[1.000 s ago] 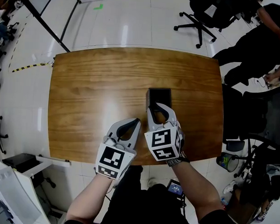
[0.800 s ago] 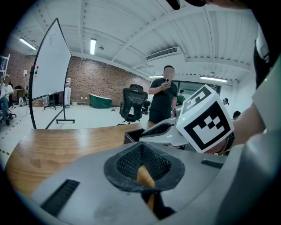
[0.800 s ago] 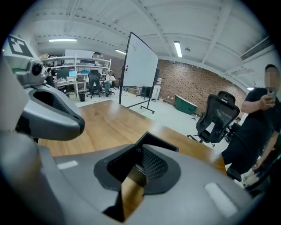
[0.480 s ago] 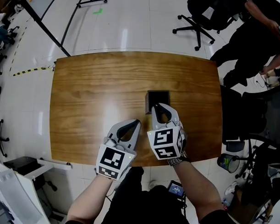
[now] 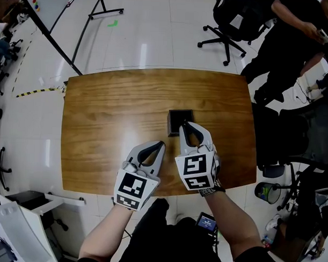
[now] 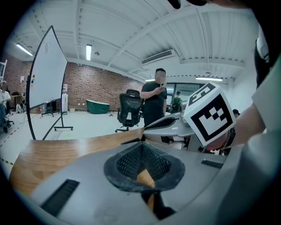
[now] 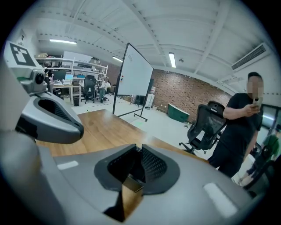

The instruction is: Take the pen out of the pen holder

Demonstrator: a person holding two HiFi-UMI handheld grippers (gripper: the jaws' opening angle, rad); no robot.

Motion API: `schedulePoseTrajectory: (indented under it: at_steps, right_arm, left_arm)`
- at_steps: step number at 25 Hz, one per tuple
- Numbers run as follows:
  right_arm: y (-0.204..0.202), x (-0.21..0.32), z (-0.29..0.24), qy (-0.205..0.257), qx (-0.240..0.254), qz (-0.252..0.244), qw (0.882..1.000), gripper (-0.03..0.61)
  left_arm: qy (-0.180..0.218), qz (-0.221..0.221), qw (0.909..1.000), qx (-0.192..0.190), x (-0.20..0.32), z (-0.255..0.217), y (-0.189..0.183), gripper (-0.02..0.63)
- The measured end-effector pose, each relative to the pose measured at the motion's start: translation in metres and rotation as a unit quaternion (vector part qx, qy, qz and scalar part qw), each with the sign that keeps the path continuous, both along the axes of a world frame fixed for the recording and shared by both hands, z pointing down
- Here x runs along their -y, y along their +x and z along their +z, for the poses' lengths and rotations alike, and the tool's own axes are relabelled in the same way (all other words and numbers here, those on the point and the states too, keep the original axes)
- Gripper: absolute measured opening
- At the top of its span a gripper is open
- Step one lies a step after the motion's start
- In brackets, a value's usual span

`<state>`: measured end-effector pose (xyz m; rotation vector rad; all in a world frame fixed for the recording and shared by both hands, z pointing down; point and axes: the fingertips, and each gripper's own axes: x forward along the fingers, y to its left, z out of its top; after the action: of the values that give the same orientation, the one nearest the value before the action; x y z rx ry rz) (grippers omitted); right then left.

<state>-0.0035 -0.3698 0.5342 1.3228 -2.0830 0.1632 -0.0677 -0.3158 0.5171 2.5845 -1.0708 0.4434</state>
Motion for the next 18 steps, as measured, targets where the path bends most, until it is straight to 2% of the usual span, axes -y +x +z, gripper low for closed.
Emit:
schedulePoseTrajectory:
  at_steps: [9,18]
  right_arm:
    - [0.006,-0.029,-0.055,0.043,0.022,-0.001,0.999,0.04]
    - [0.02,-0.087,-0.109,0.079,0.049,-0.012,0.996,0.04]
  left_arm:
    - [0.029,0.005,0.9996,-0.001,-0.024,-0.035,0.009,0.005]
    - [0.058,0.002,0.9983,0.003,-0.068,-0.071,0.025,0.005]
